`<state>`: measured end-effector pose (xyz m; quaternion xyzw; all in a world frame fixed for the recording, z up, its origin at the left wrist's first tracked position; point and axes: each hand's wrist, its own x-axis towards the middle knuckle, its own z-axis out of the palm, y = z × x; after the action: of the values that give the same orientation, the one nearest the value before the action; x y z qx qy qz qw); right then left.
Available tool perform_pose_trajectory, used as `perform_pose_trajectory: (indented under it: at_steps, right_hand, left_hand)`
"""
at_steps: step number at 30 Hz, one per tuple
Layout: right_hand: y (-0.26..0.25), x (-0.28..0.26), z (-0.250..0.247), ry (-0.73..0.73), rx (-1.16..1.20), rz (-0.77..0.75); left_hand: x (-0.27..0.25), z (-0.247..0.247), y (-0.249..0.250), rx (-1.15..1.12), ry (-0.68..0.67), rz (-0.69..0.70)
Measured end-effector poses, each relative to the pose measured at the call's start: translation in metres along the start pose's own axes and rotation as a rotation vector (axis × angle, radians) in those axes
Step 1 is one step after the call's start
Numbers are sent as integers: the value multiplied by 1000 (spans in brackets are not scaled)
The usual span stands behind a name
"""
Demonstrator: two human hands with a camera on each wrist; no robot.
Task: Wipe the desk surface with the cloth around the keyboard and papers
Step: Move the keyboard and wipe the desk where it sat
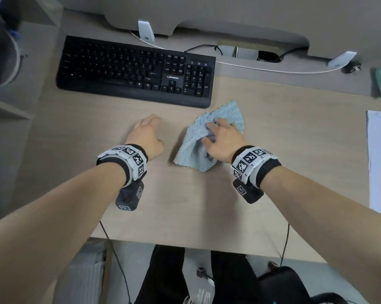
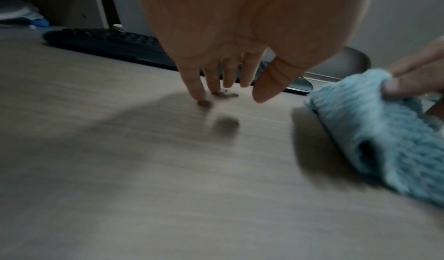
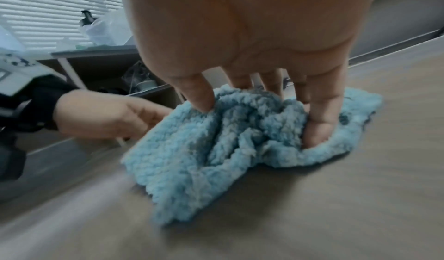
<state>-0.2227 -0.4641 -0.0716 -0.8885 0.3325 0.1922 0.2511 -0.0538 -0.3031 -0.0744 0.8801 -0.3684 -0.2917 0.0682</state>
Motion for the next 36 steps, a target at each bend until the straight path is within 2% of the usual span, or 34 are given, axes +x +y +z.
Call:
perform_pose_trajectory:
  at_steps: [5,7,9,13,15,17,21,24,26,29,32,36]
  right_hand:
    - [-102,9,46,13,-87,-143]
    - [-121,18,51,-7,-65,-156]
    - [-112,27,47,-1,-23,-119]
    - [-74,37,27,98,-23,121]
    - [-90,41,25,107,-99,151]
    - [-124,45,33,89,-135,70]
    - [-172,46,61,-9,-8,-178]
    - [-160,41,56,-75,52,-179]
    - [-145,38,42,-83,87,-128]
    - [-128,34,17,-85,99,-132]
    - [-117,34,-12,32,148,-133]
    - [-95,53,-44,200,361,44]
  left_hand:
    - [-17,-16,-70,111,63,-168]
    - [-20,-24,-97,147,59,-223]
    - [-21,-32,-119,159,61,-263]
    - [-24,-36,-145,140,32,-267]
    - [-25,-36,-147,123,18,-251]
    - [-26,-36,-145,111,15,-238]
    - [-25,-44,-145,85,-8,-237]
    - [-22,-50,-144,58,1,-256]
    - [-18,-54,-142,34,29,-278]
    - [-10,-62,-134,-37,86,-343]
    - [0,-72,-119,-176,141,-423]
    - [19,-85,-105,-296,242,-525]
